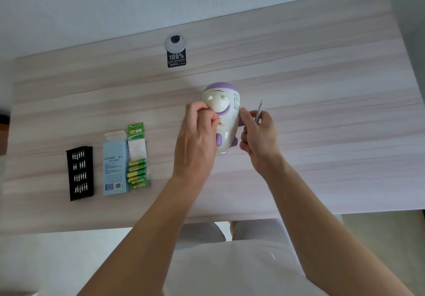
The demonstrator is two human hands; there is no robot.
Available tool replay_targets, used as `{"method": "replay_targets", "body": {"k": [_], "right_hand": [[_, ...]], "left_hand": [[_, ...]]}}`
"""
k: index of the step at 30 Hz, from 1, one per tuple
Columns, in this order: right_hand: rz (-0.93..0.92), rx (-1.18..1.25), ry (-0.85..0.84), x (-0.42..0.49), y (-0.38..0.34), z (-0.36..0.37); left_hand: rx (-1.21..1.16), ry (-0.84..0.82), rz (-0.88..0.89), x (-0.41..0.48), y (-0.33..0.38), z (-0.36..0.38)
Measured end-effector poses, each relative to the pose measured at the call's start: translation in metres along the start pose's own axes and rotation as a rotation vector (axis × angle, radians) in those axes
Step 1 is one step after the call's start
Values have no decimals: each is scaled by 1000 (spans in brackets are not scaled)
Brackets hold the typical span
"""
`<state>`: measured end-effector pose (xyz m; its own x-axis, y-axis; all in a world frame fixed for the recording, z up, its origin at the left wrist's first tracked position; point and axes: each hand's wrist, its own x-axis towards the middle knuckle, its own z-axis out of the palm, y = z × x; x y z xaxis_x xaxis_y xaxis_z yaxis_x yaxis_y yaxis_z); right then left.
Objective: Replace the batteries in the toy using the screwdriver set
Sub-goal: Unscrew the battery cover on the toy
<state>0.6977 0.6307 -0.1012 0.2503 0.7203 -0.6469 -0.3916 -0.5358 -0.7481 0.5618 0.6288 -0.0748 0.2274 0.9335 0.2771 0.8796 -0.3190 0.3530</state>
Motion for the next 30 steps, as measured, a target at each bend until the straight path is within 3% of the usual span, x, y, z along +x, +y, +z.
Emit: {"method": "replay_targets", "body": {"k": [4,30], "right_hand": [[51,32,57,4,4,3],[39,-21,6,10,16,4]], "left_hand": [[18,-8,-11,0,1,1],[-43,23,-70,8,4,-3]]}}
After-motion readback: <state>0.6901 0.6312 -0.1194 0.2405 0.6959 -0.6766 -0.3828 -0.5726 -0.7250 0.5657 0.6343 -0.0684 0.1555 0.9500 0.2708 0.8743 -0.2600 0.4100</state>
